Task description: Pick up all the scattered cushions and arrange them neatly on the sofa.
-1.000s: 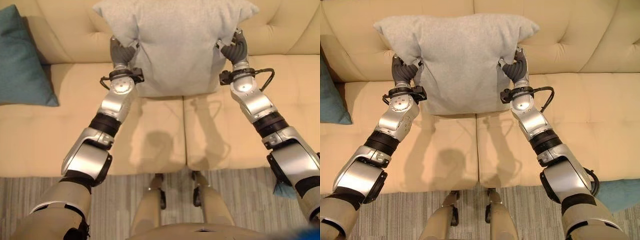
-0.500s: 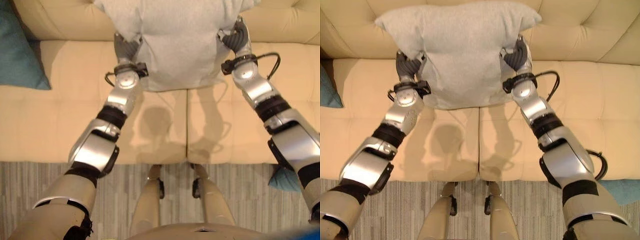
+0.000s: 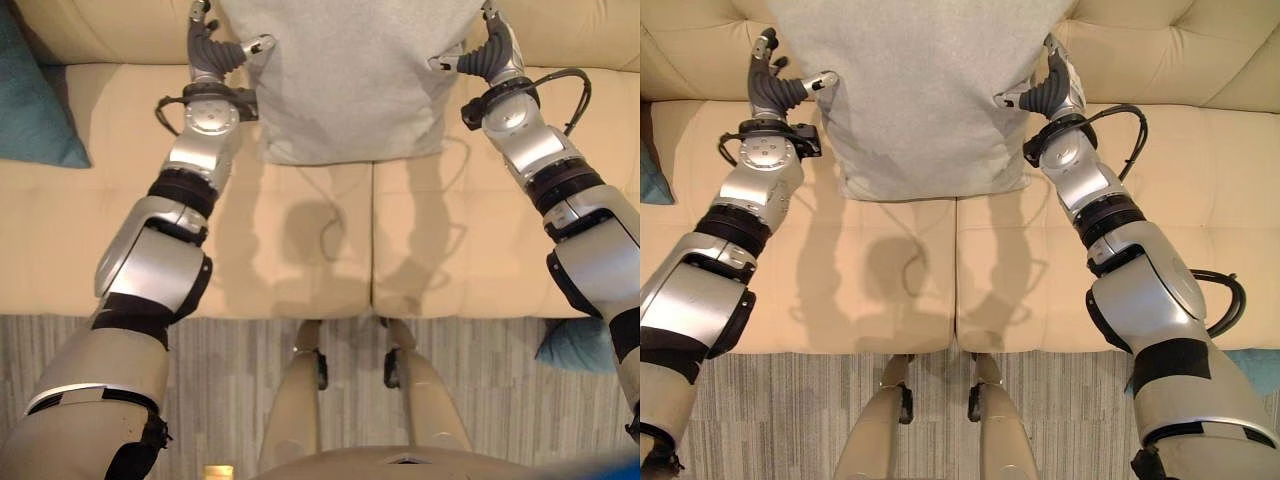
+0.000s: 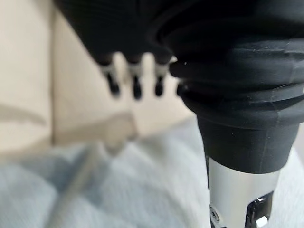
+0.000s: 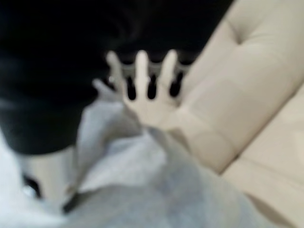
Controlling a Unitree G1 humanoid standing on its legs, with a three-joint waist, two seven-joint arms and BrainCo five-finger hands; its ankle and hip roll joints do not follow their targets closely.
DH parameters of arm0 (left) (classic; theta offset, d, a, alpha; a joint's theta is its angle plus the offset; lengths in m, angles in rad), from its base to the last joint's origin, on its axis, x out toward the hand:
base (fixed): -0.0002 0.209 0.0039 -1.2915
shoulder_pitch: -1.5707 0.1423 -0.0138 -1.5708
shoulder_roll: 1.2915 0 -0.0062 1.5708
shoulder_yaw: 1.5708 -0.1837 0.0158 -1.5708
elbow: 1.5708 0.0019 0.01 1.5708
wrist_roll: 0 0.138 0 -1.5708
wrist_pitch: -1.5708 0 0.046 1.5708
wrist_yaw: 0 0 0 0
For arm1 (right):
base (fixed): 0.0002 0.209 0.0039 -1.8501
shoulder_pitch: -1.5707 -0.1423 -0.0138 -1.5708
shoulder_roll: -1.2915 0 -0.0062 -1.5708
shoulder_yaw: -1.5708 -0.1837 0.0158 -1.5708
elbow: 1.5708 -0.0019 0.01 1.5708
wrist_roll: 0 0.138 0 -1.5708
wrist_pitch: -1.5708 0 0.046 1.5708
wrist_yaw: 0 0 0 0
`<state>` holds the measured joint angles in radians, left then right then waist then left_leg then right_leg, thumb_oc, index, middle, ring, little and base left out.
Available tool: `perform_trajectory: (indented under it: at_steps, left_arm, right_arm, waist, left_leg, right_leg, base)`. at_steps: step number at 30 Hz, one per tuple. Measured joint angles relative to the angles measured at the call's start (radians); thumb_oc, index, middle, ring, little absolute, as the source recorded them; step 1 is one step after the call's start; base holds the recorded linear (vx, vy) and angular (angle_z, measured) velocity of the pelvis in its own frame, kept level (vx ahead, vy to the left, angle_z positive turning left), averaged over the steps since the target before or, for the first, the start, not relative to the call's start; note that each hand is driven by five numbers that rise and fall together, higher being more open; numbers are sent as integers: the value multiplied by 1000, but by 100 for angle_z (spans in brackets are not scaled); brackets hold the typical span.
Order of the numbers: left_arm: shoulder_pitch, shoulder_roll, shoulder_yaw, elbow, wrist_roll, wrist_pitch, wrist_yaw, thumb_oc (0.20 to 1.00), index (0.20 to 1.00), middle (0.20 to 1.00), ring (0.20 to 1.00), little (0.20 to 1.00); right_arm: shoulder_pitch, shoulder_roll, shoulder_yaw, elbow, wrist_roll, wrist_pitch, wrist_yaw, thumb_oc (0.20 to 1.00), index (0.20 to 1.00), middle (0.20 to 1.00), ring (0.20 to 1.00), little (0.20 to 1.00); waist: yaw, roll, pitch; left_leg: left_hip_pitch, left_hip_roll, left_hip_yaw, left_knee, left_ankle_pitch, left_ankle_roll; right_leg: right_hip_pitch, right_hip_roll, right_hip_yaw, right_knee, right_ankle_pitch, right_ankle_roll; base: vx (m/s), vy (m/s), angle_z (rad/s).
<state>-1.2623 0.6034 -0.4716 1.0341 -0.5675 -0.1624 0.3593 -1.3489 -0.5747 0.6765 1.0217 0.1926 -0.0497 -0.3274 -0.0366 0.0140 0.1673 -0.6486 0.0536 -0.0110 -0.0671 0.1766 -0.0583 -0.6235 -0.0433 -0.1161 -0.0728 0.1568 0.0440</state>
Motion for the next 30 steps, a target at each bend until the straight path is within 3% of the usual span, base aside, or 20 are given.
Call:
perform_trajectory:
  at_steps: [4, 11, 14, 16, 18, 25, 30]
  left_arm:
    - [32, 114, 41, 6, -1, 0, -29, 1000, 1000, 1000, 1000, 1000]
    - [343, 154, 159, -243, -22, -20, -50, 1000, 1000, 1000, 1000, 1000]
    - [657, 93, 326, -539, -51, -44, -55, 1000, 1000, 1000, 1000, 1000]
    - [743, 60, 327, -547, -54, -46, -56, 1000, 1000, 1000, 1000, 1000]
    - [942, -26, 403, -642, -51, -59, -82, 1000, 1000, 1000, 1000, 1000]
    - [1264, -146, 437, -514, 55, 8, -168, 1000, 1000, 1000, 1000, 1000]
    - [1352, -238, 436, -164, 248, 78, -243, 1000, 1000, 1000, 1000, 1000]
  right_arm:
    - [20, -98, -4, 12, 2, 1, 35, 1000, 1000, 1000, 1000, 1000]
    - [228, -196, -121, -110, 3, 3, 49, 1000, 1000, 1000, 1000, 1000]
    - [508, -209, -295, -352, -3, -8, 64, 1000, 1000, 1000, 1000, 1000]
    - [585, -207, -297, -347, -19, 1, 76, 1000, 1000, 1000, 1000, 1000]
    - [795, -152, -427, -468, -61, -12, 90, 1000, 1000, 1000, 1000, 1000]
    - [1137, 5, -546, -477, -121, -15, 170, 1000, 1000, 1000, 1000, 1000]
    - [1266, 85, -529, -284, -203, -10, 213, 1000, 1000, 1000, 1000, 1000]
  waist:
    - [2, 0, 0]
    - [5, 0, 1]
    - [15, -2, 2]
    - [26, -3, 3]
    - [24, -5, 3]
    - [26, -11, 7]
    - [9, -6, -13]
  left_leg:
    - [15, -4, 0, 0, 0, 0]
    - [106, -10, -3, -4, 0, 0]
    - [174, -12, -3, -23, 0, 0]
    - [207, -14, -2, -23, -1, -2]
    - [257, -11, -9, -24, -9, -12]
    - [364, 0, -29, -25, -47, -43]
    - [463, 1, -27, -27, -70, -29]
  right_leg:
    - [13, -5, -2, 5, 0, 0]
    - [113, -10, -7, -1, -13, 16]
    - [182, -8, -7, -17, -26, 31]
    - [215, -9, -7, -17, -35, 33]
    - [272, -6, -8, -18, -47, 43]
    - [391, 4, -35, -18, -72, 35]
    - [490, 0, -35, -23, -88, 19]
  base:
    - [-1, 5, 2]
    - [-5, -11, 4]
    - [20, -21, 2]
    - [32, -29, 2]
    - [63, -21, 11]
    - [27, -10, 10]
    - [3, 11, 0]
